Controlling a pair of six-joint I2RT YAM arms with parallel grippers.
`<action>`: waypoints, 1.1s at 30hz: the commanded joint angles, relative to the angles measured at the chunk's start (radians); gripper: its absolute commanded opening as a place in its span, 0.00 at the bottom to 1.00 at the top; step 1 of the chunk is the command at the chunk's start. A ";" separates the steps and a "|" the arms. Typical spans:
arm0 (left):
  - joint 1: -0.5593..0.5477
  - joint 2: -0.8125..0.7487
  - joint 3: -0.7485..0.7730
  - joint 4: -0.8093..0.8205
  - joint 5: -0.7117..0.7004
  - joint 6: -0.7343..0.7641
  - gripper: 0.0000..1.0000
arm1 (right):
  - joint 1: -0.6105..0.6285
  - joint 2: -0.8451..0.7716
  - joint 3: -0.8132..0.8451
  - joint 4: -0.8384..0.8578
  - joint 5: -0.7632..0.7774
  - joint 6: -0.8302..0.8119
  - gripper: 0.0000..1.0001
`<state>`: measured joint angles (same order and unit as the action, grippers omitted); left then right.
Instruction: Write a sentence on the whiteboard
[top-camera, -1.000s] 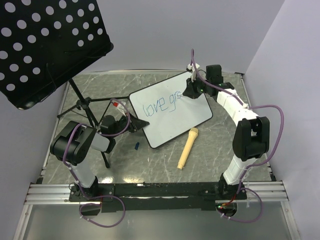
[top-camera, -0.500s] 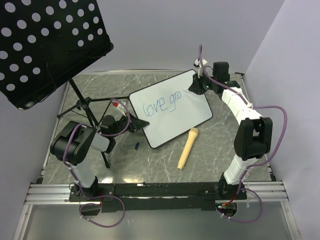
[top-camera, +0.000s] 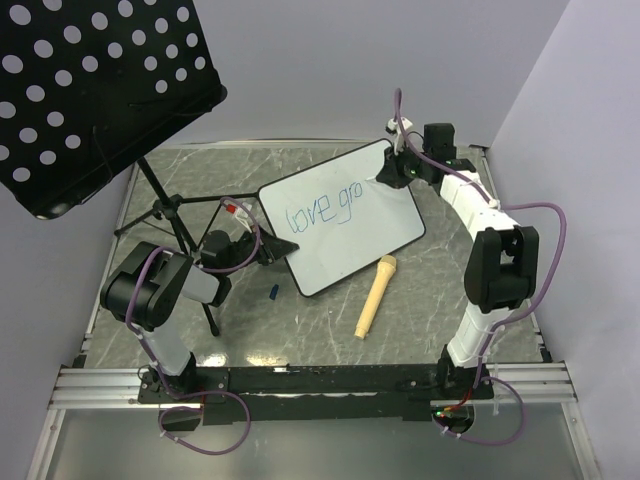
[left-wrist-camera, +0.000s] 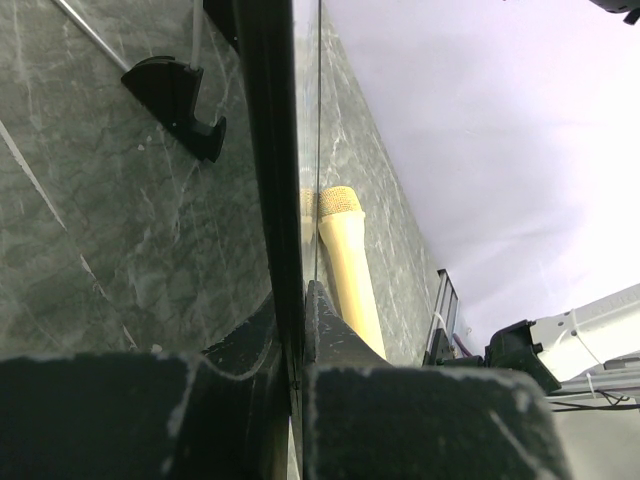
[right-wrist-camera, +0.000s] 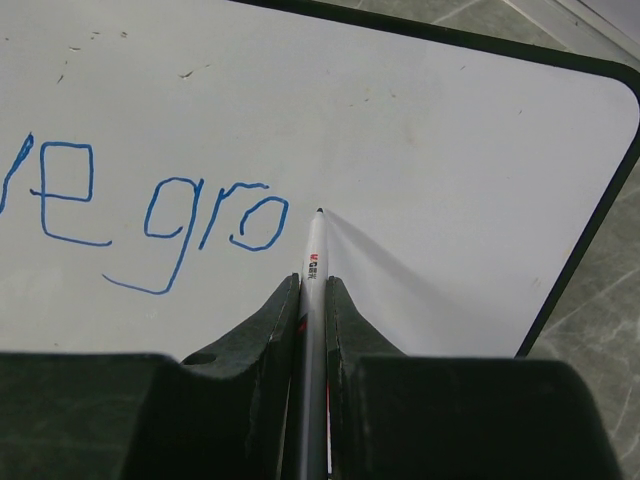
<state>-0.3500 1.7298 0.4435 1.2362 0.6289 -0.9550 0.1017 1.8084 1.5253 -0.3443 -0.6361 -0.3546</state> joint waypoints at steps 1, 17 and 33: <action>-0.006 -0.021 0.027 0.216 0.074 0.056 0.01 | -0.007 0.020 0.049 0.014 -0.004 0.006 0.00; -0.006 -0.021 0.023 0.223 0.064 0.052 0.01 | -0.011 -0.049 -0.057 0.013 -0.007 -0.032 0.00; -0.006 -0.029 0.021 0.220 0.063 0.050 0.01 | -0.013 -0.081 -0.094 0.021 0.006 -0.034 0.00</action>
<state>-0.3500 1.7298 0.4435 1.2339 0.6277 -0.9665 0.0944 1.7546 1.4017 -0.3382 -0.6392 -0.3859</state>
